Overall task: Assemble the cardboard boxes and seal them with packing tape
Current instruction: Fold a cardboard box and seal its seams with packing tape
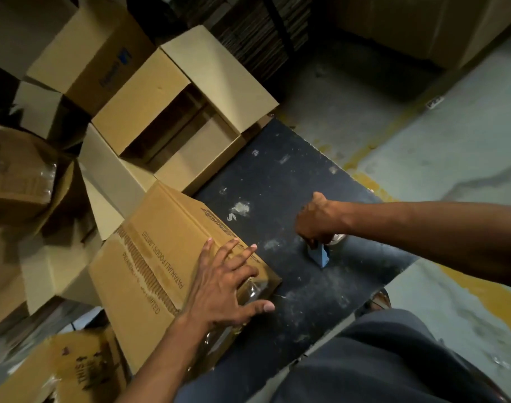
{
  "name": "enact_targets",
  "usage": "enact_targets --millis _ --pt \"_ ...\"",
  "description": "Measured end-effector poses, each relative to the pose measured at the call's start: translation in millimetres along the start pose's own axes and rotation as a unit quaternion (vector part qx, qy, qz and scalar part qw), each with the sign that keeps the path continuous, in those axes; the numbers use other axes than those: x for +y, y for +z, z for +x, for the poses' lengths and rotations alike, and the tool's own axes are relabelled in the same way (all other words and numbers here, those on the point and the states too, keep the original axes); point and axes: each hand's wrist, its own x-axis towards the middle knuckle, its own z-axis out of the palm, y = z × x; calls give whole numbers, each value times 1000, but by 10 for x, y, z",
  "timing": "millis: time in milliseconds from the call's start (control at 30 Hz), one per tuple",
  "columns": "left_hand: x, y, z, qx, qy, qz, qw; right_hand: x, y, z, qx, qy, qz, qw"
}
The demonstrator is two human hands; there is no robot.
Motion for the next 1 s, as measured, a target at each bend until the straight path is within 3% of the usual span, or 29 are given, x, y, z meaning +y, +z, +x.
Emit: enact_targets --millis 200,267,333,400,600,767,867,1000 --pt "-22 -252 277 -146 33 60 987 301 252 352 13 -32 133 990" --pt "-72 -270 284 -110 29 -10 994 402 311 429 32 -63 141 987" --pt "-162 -232 205 -15 16 -95 995 466 354 484 61 -61 153 984" --pt "-237 -175 97 45 13 -114 992 508 399 537 94 -49 148 983" --pt "-304 -38 58 21 30 -72 997 476 325 544 134 8 124 983" --pt "-430 41 77 63 86 -90 990 223 336 370 199 46 144 968" --pt "-493 106 73 86 94 -103 986 -122 395 176 294 34 265 918" --pt "-512 170 87 118 106 -118 980 -1034 635 -94 356 76 528 767"
